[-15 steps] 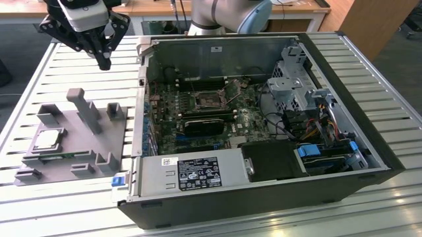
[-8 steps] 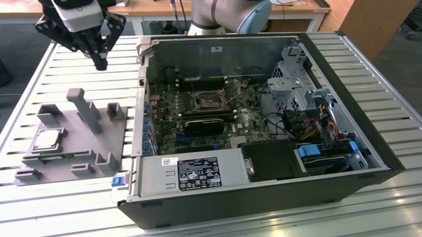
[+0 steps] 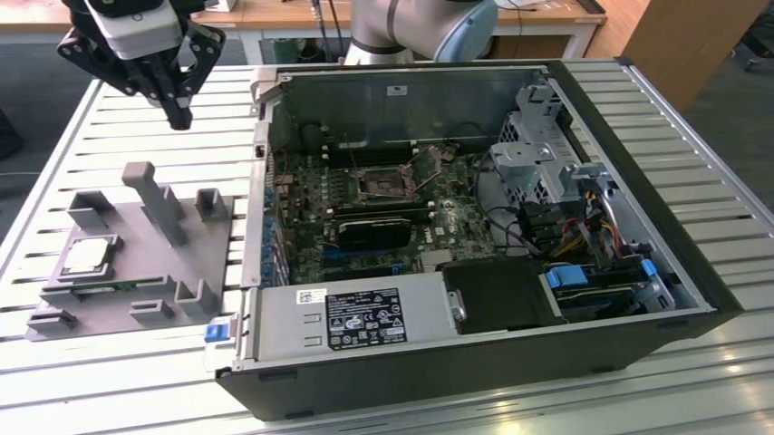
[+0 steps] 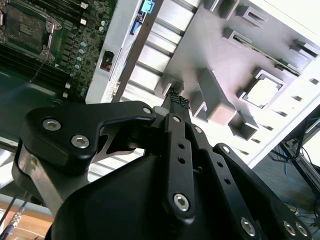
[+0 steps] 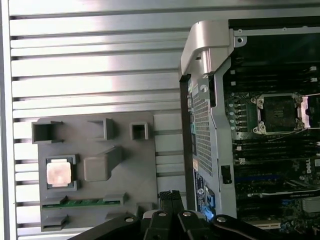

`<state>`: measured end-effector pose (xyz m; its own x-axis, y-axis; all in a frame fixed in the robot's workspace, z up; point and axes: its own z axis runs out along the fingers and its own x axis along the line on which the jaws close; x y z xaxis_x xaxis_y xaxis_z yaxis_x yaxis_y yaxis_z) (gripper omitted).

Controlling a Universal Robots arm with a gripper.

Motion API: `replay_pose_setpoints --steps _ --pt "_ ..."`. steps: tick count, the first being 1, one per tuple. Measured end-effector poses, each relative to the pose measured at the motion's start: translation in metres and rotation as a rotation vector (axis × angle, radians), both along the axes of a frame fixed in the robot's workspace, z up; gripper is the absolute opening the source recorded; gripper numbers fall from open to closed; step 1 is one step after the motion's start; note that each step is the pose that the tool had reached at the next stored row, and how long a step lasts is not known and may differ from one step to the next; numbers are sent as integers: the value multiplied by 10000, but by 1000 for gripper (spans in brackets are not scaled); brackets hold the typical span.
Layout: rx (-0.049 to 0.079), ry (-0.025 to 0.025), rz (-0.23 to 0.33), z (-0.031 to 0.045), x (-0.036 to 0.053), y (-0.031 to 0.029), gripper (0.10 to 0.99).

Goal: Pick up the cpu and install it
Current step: 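Reach for the cpu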

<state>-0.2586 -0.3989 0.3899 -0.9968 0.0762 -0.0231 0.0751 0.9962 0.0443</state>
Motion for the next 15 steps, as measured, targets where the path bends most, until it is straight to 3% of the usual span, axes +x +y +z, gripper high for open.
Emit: replay_pose_setpoints --steps 15 --pt "0 2 0 -4 -136 0 106"
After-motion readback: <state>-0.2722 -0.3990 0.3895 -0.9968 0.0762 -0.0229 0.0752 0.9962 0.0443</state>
